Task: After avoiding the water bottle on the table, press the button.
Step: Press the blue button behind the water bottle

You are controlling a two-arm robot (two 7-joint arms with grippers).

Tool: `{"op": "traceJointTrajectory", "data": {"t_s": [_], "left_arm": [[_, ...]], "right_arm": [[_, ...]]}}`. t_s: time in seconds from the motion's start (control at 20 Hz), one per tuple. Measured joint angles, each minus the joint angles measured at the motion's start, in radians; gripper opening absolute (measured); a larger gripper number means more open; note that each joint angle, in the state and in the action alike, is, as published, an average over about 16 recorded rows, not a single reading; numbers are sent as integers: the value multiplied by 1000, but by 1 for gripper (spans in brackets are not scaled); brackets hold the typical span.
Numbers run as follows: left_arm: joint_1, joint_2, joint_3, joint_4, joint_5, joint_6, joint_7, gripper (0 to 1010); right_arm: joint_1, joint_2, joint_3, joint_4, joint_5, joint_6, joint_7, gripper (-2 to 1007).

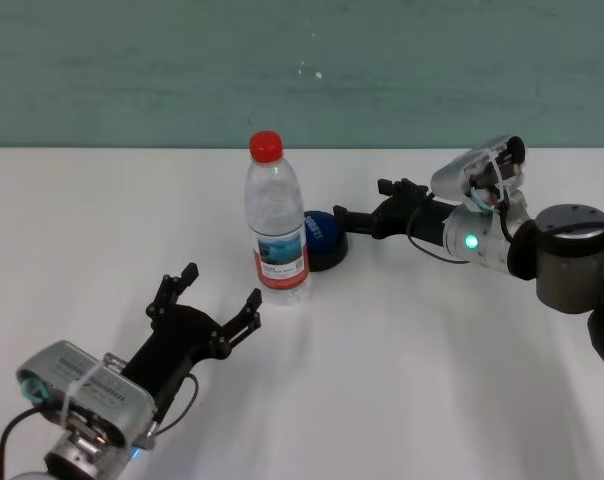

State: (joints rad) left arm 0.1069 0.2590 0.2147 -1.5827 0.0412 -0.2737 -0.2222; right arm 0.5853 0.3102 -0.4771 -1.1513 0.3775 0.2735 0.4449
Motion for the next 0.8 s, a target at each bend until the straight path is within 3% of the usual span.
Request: {"op": "traceJointTrajectory", "data": {"t_s": [0.8], "left_arm": [[0,0,0,0,0,0,0,1000]], "right_arm": [[22,-33,-8,85,-23,-14,17,1004]]}}
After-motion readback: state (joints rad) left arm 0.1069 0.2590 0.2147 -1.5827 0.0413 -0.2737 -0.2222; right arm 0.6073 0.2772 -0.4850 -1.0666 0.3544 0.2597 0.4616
